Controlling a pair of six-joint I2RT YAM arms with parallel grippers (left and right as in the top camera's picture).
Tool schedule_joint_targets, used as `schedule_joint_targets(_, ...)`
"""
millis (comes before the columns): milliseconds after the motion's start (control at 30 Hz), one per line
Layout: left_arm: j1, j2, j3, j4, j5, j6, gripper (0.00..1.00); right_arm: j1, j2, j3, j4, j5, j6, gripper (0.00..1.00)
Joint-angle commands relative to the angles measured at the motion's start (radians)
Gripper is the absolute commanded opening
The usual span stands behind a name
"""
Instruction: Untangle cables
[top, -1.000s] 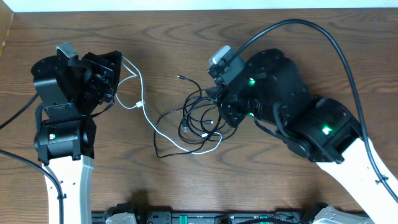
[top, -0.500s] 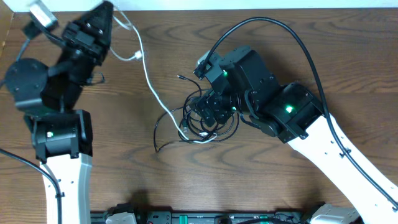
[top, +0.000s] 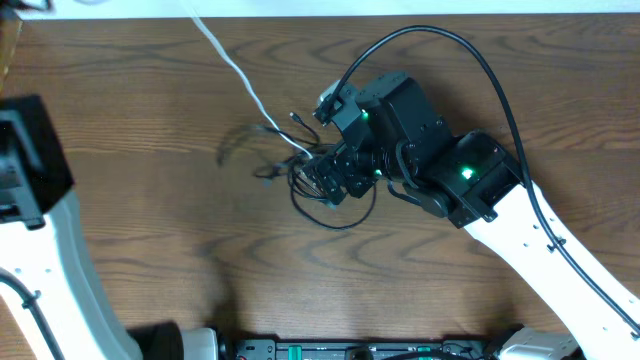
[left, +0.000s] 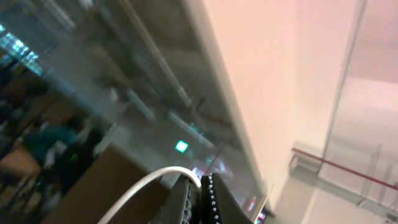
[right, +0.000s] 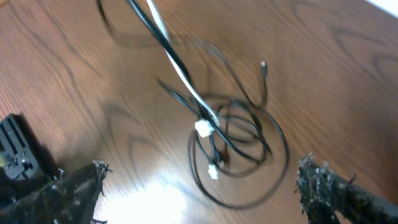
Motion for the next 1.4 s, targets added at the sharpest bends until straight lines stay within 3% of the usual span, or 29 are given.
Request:
schedule_joint_targets(0,-0.001,0.096,0.222,-0.035,-0.117,-0.042,0.08,-0.003,0.001,0.001,0.000,-0.003,0.009,0.99)
schedule_joint_targets(133,-0.003,0.135,0.325,-0.055,-0.185,-0.099,0.08,-0.003,0.008,0.001,0.006,-0.003,0.009,0.99)
schedule_joint_targets(267,-0.021,0.129,0.328,-0.063,-0.159,-0.098,0.08,-0.003,0.032,0.001,0.032,-0.022,0.010,0.99)
schedule_joint_targets(633,-0.091,0.129,0.328,-0.082,-0.135,-0.094,0.08,0.012,0.248,0.001,0.195,-0.379,-0.047,0.99)
schedule_joint_targets(767,-0.091,0.128,0.328,-0.125,-0.135,-0.094,0.08,0.013,0.332,0.001,0.304,-0.592,-0.074,0.99)
schedule_joint_targets(1000,-0.091,0.128,0.328,-0.160,-0.135,-0.095,0.08,0.051,0.442,0.001,0.382,-0.607,-0.151,0.99)
schedule_joint_targets(1100,-0.091,0.128,0.328,-0.161,-0.130,-0.094,0.08,0.072,0.487,0.001,0.365,-0.581,-0.156,0.76)
schedule_joint_targets(1133,-0.091,0.128,0.328,-0.161,-0.127,-0.094,0.08,0.079,0.513,0.001,0.352,-0.567,-0.156,0.54)
schedule_joint_targets(1167,-0.091,0.128,0.328,-0.165,-0.128,-0.094,0.08,0.081,0.523,0.001,0.344,-0.567,-0.156,0.39)
schedule_joint_targets(1267,-0.091,0.128,0.328,-0.175,-0.128,-0.094,0.08,0.080,0.541,0.001,0.304,-0.539,-0.156,0.04)
schedule_joint_targets(1367,-0.091,0.128,0.328,-0.198,-0.127,-0.078,0.08,0.076,0.537,0.001,0.233,-0.440,-0.147,0.01)
